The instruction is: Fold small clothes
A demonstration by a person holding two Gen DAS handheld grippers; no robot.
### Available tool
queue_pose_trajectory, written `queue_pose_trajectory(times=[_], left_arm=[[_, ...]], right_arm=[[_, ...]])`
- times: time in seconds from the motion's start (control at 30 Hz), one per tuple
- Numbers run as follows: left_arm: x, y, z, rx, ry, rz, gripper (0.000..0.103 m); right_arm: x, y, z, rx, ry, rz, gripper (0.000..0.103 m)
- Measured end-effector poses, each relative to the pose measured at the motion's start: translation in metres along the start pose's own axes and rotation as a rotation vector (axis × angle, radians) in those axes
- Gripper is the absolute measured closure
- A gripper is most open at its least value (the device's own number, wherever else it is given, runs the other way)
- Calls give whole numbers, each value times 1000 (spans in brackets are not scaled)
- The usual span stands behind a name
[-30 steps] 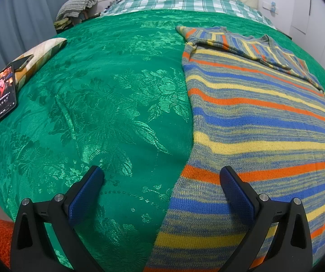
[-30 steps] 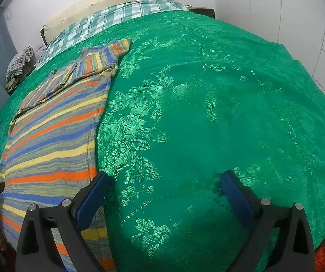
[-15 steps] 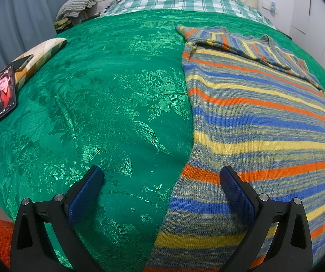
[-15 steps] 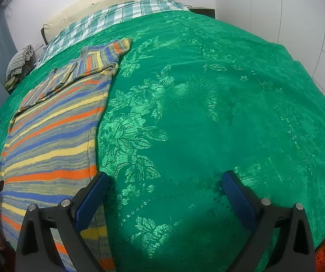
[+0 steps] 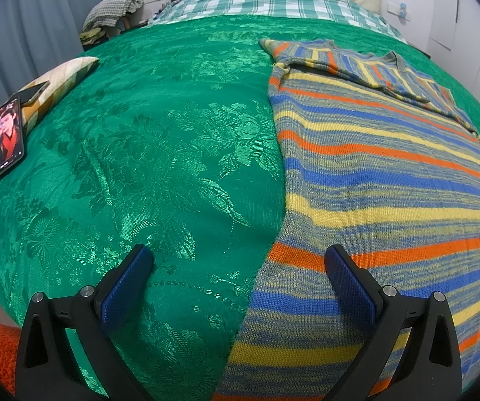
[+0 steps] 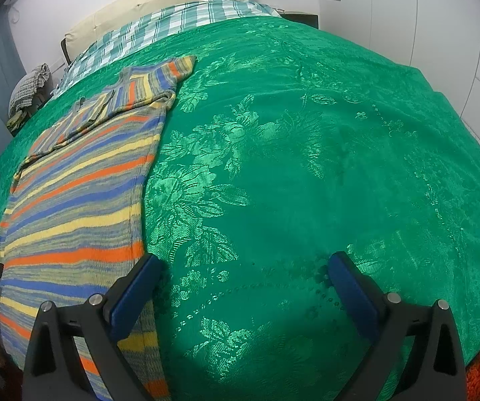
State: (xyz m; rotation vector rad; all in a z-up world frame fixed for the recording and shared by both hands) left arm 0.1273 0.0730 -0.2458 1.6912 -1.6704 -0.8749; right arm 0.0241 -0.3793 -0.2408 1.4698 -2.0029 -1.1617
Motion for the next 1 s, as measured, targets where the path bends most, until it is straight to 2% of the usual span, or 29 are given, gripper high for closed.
queue_pose_trajectory(times=[1.0], left_arm=[[1,-1,0,0,-1,-1,0]], right_arm=[[-3,-2,0,3,13,9,0]])
Point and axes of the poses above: each gripper's, at about its wrist camera, not at the fingertips, and y roughly against the way its jaws point, x to its right, z to its underside, the point moved 3 cm from there along -y, roughly the way its jaws point
